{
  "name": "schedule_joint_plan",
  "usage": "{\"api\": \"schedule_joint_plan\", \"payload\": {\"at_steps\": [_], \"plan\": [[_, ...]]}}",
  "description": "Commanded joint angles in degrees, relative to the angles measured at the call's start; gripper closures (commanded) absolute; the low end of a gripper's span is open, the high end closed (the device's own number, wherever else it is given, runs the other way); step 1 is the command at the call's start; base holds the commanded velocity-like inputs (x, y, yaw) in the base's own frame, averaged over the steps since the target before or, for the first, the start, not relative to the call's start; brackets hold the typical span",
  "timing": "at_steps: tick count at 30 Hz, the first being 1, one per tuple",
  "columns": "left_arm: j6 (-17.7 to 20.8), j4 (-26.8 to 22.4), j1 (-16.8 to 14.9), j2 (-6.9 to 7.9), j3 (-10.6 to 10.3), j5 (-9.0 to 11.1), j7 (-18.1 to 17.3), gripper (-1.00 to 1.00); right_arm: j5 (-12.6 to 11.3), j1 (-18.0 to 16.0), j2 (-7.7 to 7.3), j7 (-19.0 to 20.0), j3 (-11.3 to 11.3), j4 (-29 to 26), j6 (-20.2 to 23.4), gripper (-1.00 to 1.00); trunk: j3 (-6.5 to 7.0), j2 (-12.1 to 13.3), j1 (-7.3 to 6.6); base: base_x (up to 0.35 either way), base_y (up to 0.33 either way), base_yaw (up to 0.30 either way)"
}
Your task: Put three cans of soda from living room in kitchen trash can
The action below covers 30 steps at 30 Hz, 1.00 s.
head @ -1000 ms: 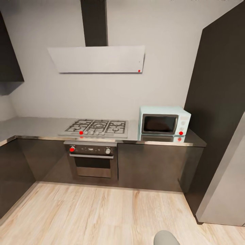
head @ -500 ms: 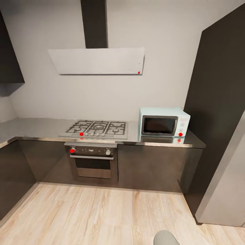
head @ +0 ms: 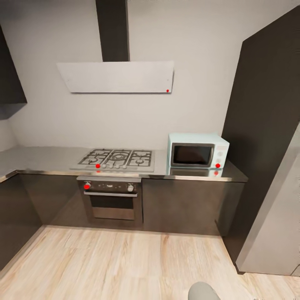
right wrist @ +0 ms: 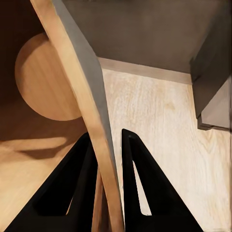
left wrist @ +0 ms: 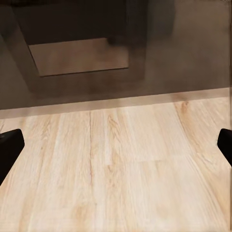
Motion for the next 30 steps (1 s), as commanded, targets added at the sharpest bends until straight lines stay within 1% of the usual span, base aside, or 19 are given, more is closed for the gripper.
{"api": "schedule_joint_plan", "payload": {"at_steps": [1,9,13,15,17,18,19,21,22,23,27,29,30], "plan": [[0.00,0.00,0.00,0.00,0.00,0.02,0.00,-1.00,-0.36,-0.02,0.00,0.35,-0.73,-0.12,0.03,1.00,0.22,0.42,-0.23,0.000,0.000,-0.202],[-0.08,-0.01,0.00,0.00,0.00,0.01,-0.08,-1.00,-0.36,-0.02,-0.06,0.34,-0.74,-0.17,0.01,1.00,1.90,3.62,-1.99,0.000,0.000,-0.224],[0.04,1.91,0.00,-0.02,-0.02,-0.07,-0.08,-1.00,-0.36,-0.02,-0.03,0.34,-0.72,-0.19,0.13,1.00,2.75,5.23,-2.86,0.000,0.000,-0.235],[0.95,3.66,-0.20,-0.06,-0.11,-0.03,-0.02,-1.00,-0.33,-0.06,0.05,0.34,-0.67,-0.58,0.31,1.00,3.16,6.03,-3.30,0.000,0.000,-0.233],[3.15,4.07,-0.58,-0.12,-0.25,0.06,0.03,-1.00,-0.30,-0.21,0.15,0.35,-0.58,-0.85,0.39,1.00,3.55,6.83,-3.74,0.000,0.000,-0.184],[7.96,1.04,-1.05,-0.05,-0.36,0.14,0.02,-1.00,-0.23,-0.70,0.30,0.40,-0.31,-1.13,0.46,1.00,3.74,7.23,-3.96,0.000,0.000,-0.055],[9.14,-0.20,-1.11,-0.04,-0.36,0.16,0.00,-1.00,-0.22,-0.77,0.34,0.42,-0.25,-1.18,0.46,1.00,3.92,7.64,-4.18,0.000,0.000,-0.035],[15.04,-5.93,-1.23,-0.08,-0.35,0.21,-0.05,-1.00,-0.15,-1.59,0.46,0.96,-0.07,-1.79,0.46,1.00,4.29,8.44,-4.62,0.000,0.000,-0.023],[16.60,-7.43,-1.25,-0.12,-0.35,0.21,-0.06,-1.00,-0.14,-1.96,0.51,1.29,-0.05,-2.19,0.48,1.00,4.47,8.84,-4.84,0.000,0.000,-0.015],[19.45,-10.33,-1.27,-0.22,-0.39,0.22,-0.08,-1.00,-0.15,-2.75,0.61,2.03,-0.04,-3.28,0.61,1.00,4.65,9.24,-5.06,0.000,0.000,-0.009],[23.57,-14.83,-1.32,-0.39,-0.51,0.23,-0.13,-1.00,-0.17,-3.78,0.71,2.95,-0.04,-6.92,2.18,1.00,5.37,10.84,-5.94,0.000,0.000,-0.005],[25.11,-16.68,-1.36,-0.50,-0.56,0.24,-0.15,-1.00,-0.18,-4.10,0.75,3.26,-0.07,-11.28,5.33,1.00,5.73,11.65,-6.38,0.000,0.000,-0.002],[25.70,-17.64,-1.44,-0.51,-0.58,0.24,-0.16,-1.00,-0.18,-4.21,0.76,3.38,-0.07,-15.22,8.41,1.00,5.91,12.05,-6.60,0.000,0.000,-0.001]]}}
